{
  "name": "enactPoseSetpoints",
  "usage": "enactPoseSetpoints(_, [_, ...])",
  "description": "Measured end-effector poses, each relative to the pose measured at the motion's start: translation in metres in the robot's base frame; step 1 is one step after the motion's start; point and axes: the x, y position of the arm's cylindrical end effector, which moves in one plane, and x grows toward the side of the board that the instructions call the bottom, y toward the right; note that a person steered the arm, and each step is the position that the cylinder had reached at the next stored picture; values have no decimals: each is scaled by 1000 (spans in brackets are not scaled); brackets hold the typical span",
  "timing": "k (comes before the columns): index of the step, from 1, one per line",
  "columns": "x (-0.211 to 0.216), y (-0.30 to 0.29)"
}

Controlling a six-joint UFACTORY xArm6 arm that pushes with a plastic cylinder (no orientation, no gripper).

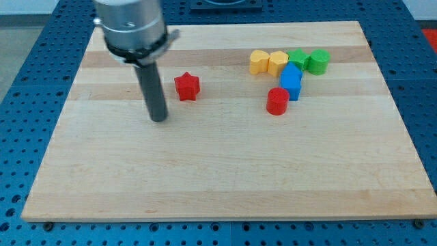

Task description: Move the red star towards the red circle

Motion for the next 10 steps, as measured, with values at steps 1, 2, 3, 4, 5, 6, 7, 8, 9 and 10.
enactPoseSetpoints(1, [-35, -32])
enactPoseSetpoints(2, [-57, -36])
enactPoseSetpoints(3, [-58, -16])
enactPoseSetpoints(4, [-58, 7])
enactPoseSetpoints(5, [-58, 35])
enactPoseSetpoints(6, [-58, 64])
enactPoseSetpoints(7, [-56, 89])
enactPoseSetpoints(8, [-51, 108])
enactPoseSetpoints(9, [-49, 124])
enactPoseSetpoints(10, [-49, 124])
